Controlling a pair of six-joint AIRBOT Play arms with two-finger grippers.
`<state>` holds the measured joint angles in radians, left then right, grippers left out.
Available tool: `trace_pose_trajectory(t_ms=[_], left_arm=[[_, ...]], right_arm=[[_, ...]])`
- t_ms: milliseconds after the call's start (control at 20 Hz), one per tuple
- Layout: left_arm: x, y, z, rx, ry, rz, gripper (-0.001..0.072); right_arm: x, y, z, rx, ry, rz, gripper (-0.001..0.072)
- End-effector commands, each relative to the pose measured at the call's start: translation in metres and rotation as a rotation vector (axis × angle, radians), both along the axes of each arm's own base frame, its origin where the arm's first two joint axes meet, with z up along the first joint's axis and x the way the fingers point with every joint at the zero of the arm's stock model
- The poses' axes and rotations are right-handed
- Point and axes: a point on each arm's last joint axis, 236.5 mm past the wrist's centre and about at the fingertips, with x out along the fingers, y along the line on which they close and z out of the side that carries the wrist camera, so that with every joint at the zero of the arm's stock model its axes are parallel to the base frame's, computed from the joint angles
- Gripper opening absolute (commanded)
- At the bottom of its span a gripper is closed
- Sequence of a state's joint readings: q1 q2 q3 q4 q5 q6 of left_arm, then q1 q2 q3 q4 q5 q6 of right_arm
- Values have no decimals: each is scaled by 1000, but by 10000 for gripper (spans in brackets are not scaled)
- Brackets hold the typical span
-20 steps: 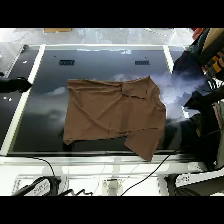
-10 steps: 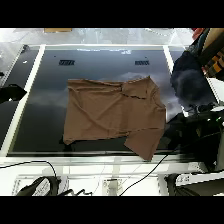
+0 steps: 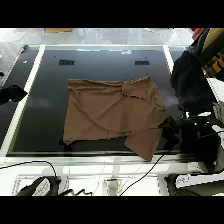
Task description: Fold the clothes and pants, and hang the long-sleeved shirts on hangers.
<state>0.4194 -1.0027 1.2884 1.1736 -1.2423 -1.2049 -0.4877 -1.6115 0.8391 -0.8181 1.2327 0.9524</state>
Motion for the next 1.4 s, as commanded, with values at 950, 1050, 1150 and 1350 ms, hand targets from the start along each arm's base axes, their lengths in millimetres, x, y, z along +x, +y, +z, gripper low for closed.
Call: trace_pose_trajectory(t_ms=[950, 1050, 1150, 1350], left_arm=[[-157, -156, -215, -604, 783, -126, 465], [-155, -154, -222, -520, 744, -201, 465], [-154, -156, -222, -489, 716, -269, 465], [-170, -142, -237, -319, 750, -381, 465]], right_arm=[[36, -10, 59, -189, -287, 33, 13], [36, -10, 59, -190, -288, 31, 13], [36, -10, 59, -190, -288, 31, 13], [37, -11, 59, -195, -291, 28, 13]])
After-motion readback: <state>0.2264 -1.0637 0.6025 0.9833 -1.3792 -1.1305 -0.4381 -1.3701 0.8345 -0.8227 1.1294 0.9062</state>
